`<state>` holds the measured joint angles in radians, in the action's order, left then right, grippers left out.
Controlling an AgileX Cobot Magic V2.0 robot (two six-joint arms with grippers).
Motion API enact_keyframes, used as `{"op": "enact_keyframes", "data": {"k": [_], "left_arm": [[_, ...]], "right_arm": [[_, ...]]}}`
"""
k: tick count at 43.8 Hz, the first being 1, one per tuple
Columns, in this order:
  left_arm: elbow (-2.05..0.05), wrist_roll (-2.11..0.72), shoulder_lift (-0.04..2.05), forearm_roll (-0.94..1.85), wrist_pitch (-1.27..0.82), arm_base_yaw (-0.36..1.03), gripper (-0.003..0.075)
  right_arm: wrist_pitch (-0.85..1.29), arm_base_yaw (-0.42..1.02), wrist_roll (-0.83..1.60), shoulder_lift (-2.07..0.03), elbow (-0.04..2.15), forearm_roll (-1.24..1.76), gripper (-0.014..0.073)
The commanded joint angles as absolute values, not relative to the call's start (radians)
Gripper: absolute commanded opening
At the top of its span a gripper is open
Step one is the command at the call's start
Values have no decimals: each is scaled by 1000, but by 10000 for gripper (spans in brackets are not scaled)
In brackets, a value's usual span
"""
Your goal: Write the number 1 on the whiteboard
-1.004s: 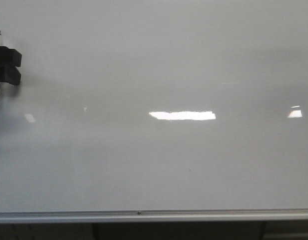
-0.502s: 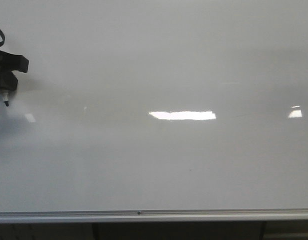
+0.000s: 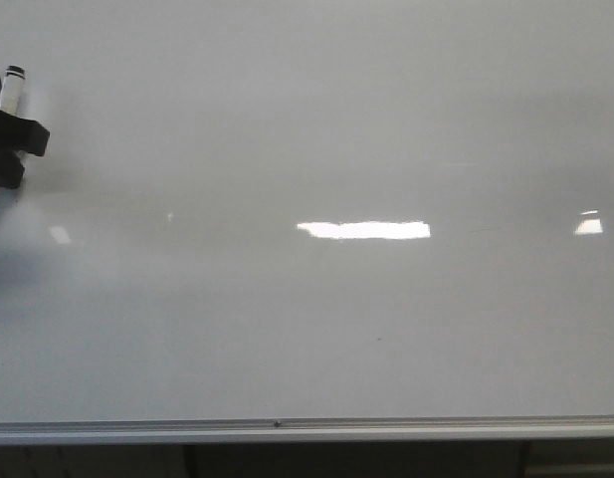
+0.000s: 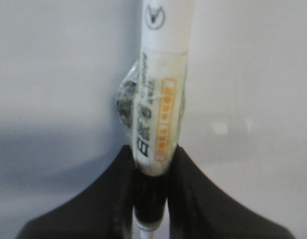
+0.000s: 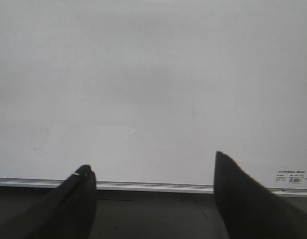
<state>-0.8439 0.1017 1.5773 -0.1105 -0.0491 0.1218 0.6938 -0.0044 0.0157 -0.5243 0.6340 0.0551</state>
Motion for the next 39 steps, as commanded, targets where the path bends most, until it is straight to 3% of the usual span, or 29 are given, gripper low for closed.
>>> {"op": "enact_keyframes", "data": {"k": [1,13,26,39], "left_arm": [[-904,108,1476,-184,-169,127,48],[-990,-149,1272,-125,-599,209,48],[-1122,-634,1189,232,-1030,307,48],[-1167,-789,1189,305,-1110,483,48]], "right_arm": [[636,-9,20,-540,676,64,527],[828,-2,77,-655,805,140,527],[1001,148,329,-879,957,301,527],[1059,411,570,-1054,1105,311,527]]}}
